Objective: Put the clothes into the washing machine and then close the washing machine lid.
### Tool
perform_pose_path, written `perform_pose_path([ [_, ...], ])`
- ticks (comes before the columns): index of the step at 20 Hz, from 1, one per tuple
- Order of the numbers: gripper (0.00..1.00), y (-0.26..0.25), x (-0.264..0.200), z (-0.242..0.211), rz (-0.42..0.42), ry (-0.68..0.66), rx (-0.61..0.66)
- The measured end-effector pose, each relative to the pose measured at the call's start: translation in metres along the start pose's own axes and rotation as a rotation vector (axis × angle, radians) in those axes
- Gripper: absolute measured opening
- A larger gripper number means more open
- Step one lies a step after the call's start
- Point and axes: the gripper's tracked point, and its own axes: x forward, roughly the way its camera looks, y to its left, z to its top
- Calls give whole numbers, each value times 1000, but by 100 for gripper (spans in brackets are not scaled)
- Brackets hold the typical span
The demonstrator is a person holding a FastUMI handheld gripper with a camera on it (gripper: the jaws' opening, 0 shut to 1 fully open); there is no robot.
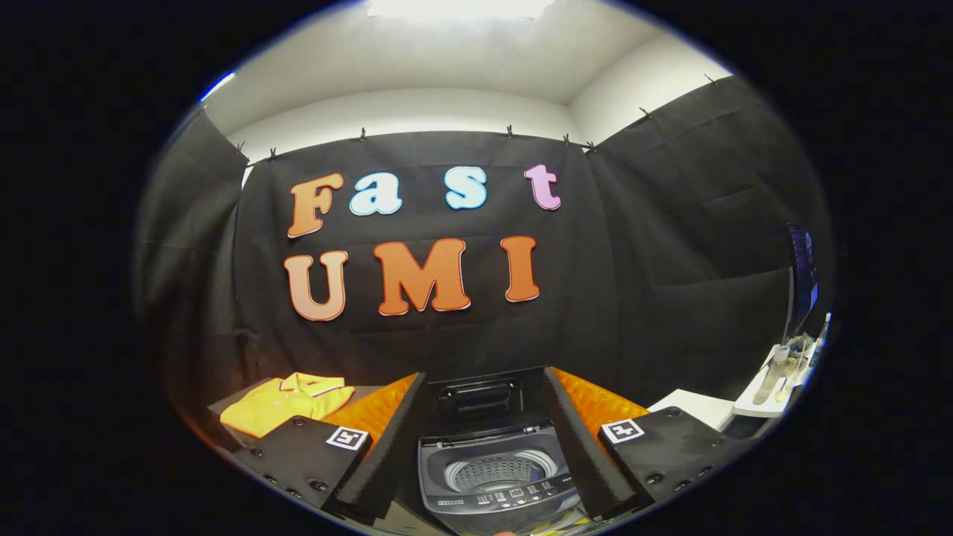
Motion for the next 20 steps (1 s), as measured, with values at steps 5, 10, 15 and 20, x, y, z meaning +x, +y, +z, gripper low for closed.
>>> perform_pose_path([
  [5, 98, 35, 0, 17, 74, 11, -68],
  [10, 98, 101, 17, 33, 144, 1, -81],
  [15, 98, 178, 51, 34, 250, 33, -41],
  [20, 98, 270, 71, 5, 380, 119, -21],
])
